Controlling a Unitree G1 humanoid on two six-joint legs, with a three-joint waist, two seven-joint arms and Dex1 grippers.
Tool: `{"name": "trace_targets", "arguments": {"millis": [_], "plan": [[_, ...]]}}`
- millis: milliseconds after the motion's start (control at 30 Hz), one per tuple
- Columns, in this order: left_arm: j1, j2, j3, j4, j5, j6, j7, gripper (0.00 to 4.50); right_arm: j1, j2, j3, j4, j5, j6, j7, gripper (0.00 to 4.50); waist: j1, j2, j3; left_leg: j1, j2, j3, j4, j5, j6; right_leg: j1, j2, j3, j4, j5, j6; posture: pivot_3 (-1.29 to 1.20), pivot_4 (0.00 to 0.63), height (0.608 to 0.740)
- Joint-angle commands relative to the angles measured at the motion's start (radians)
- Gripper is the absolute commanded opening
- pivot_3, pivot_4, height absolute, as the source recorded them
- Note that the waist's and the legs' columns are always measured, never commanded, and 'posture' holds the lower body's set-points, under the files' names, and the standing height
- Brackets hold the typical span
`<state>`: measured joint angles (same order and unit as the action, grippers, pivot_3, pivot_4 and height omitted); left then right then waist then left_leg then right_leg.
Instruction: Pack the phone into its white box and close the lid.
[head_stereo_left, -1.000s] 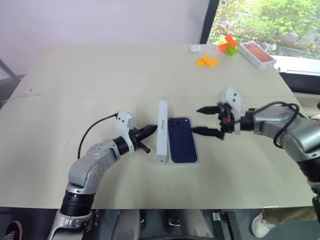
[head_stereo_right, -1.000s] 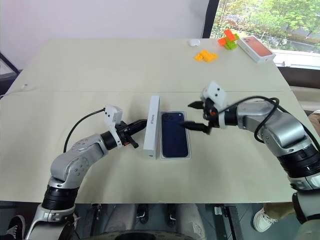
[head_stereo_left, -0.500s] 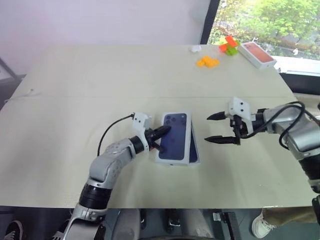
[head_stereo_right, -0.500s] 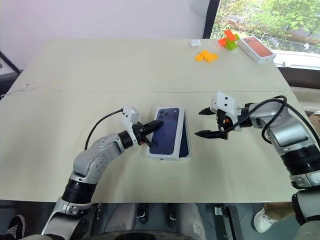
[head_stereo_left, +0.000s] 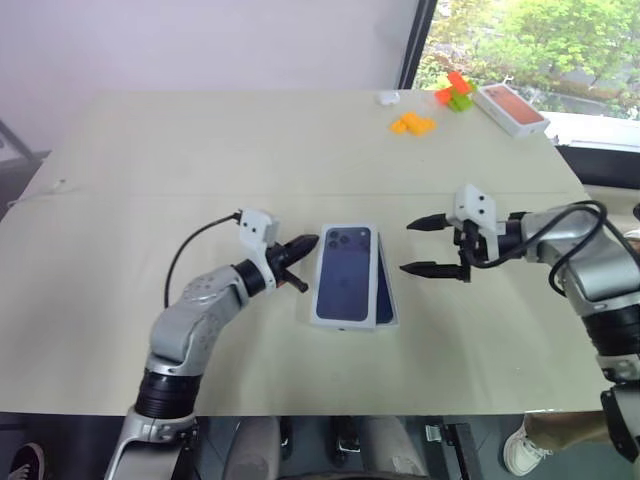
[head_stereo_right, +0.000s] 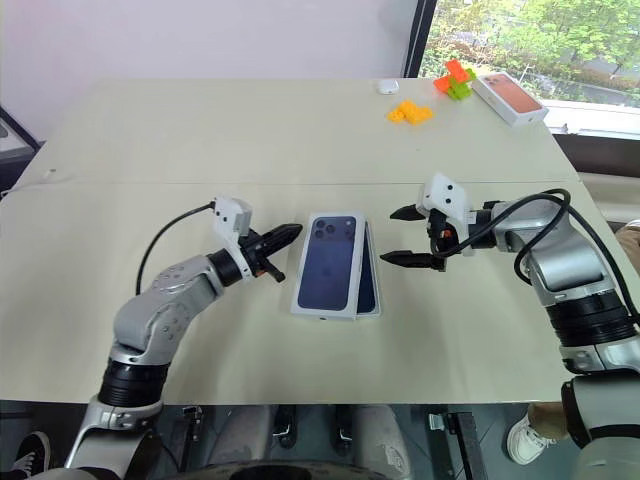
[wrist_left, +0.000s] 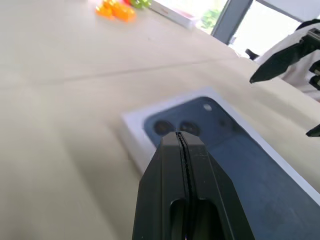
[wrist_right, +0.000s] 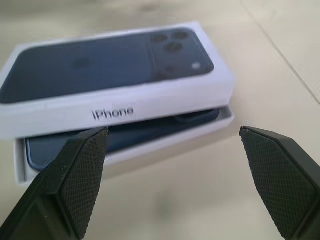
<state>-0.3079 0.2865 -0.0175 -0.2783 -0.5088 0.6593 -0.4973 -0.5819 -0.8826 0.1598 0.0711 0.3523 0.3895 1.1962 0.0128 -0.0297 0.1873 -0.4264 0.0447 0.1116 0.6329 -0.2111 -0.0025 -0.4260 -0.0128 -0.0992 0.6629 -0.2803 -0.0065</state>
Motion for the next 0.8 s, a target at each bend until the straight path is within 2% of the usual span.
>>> {"name": "trace_targets", "arguments": {"millis": [33, 233, 400, 567, 800], "plan": [[0.024, 0.036, 0.041, -0.056, -0.032, 0.024, -0.01, 0.0, 0.009, 0.006, -0.034, -0.026, -0.002, 0.005, 0.001, 3.09, 0.0, 0.0, 0.0, 0.0, 0.0, 0.0, 0.0, 0.0, 0.0, 0.0, 0.0, 0.0, 0.0, 0.0, 0.0, 0.0, 0.15, 0.737], [0.094, 0.105, 0.026, -0.045, -0.003, 0.021, -0.04, 0.0, 0.07, 0.024, -0.013, -0.092, -0.044, -0.011, -0.024, 0.03, 0.0, 0.0, 0.0, 0.0, 0.0, 0.0, 0.0, 0.0, 0.0, 0.0, 0.0, 0.0, 0.0, 0.0, 0.0, 0.0, 0.15, 0.737], [0.132, 0.114, -0.036, -0.026, 0.046, -0.011, -0.056, 0.0, 0.103, 0.035, 0.011, -0.121, -0.104, -0.032, -0.047, 0.03, 0.001, 0.0, 0.0, 0.0, 0.0, 0.0, 0.0, 0.0, 0.0, 0.0, 0.0, 0.0, 0.0, 0.0, 0.0, 0.0, 0.15, 0.737], [0.101, 0.078, -0.093, 0.056, 0.085, -0.034, -0.066, 0.0, 0.113, 0.053, 0.036, -0.101, -0.174, -0.082, -0.075, 0.03, 0.002, 0.0, 0.0, 0.0, 0.0, 0.0, 0.001, 0.0, 0.0, 0.0, -0.001, 0.0, 0.0, 0.0, 0.0, 0.0, 0.15, 0.737], [0.058, 0.027, -0.137, 0.114, 0.11, -0.055, -0.081, 0.0, 0.095, 0.098, 0.023, -0.108, -0.18, -0.051, -0.103, 0.03, 0.001, 0.0, 0.0, 0.0, 0.0, 0.0, 0.001, 0.0, 0.0, 0.0, 0.0, 0.0, 0.001, 0.0, 0.0, 0.0, 0.15, 0.737]]}}
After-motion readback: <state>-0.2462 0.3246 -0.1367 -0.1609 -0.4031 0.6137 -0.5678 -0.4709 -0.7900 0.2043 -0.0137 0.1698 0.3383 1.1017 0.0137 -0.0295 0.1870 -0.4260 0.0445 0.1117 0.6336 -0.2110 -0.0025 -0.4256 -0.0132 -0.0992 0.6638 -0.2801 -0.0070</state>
